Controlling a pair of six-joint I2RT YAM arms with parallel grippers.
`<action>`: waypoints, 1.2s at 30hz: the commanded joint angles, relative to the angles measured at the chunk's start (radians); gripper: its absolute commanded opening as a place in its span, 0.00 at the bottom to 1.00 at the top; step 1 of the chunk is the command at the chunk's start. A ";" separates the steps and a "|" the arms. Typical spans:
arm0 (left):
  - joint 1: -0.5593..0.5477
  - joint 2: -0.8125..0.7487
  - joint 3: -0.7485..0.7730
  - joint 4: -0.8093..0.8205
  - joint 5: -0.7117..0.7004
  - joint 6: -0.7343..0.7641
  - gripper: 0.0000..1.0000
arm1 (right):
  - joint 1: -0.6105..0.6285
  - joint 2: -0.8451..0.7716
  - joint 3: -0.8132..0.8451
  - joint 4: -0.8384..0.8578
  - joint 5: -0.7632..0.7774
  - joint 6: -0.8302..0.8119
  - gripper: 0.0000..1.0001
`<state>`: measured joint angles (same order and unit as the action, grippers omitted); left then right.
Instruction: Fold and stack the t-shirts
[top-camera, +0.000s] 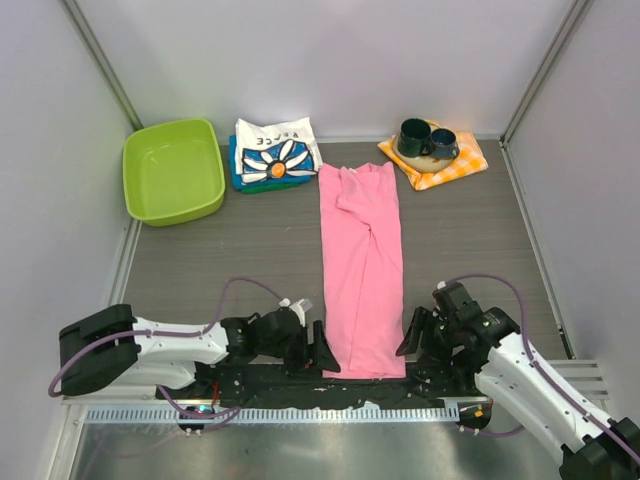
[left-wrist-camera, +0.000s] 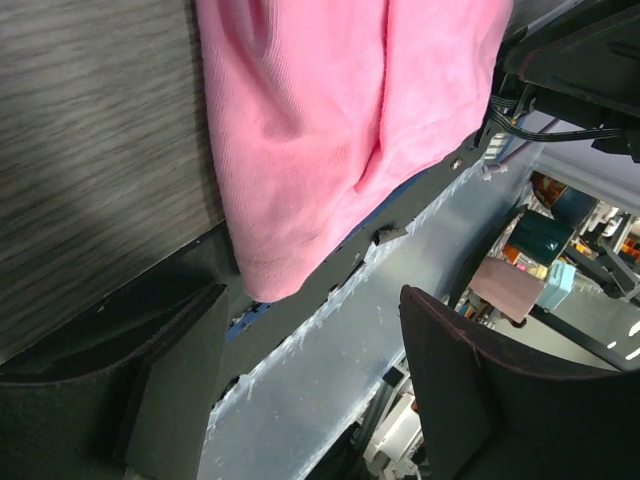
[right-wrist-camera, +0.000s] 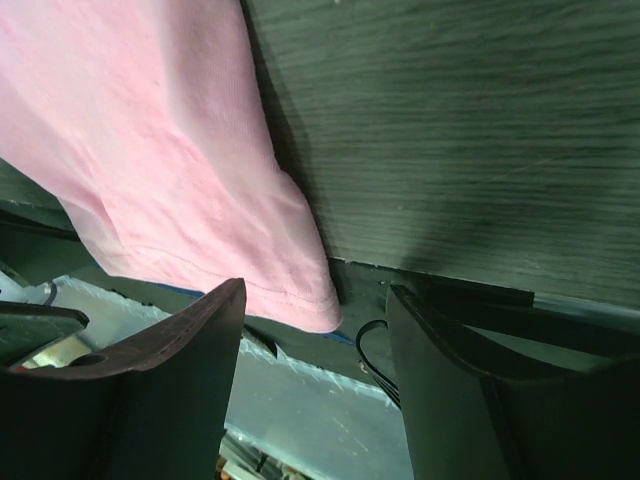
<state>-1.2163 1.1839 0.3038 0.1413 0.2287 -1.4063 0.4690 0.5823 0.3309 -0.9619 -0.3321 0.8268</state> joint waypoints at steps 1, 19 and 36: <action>-0.015 -0.001 -0.051 -0.003 -0.015 -0.025 0.73 | 0.033 0.013 -0.016 0.067 -0.061 0.061 0.64; -0.015 0.172 -0.083 0.189 -0.026 -0.042 0.00 | 0.221 0.057 -0.033 0.209 -0.015 0.224 0.61; 0.004 0.126 -0.057 0.136 -0.052 -0.013 0.00 | 0.304 0.094 -0.052 0.247 0.016 0.276 0.31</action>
<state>-1.2282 1.3170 0.2409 0.3466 0.2180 -1.4574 0.7521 0.6601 0.2821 -0.7540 -0.3367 1.0763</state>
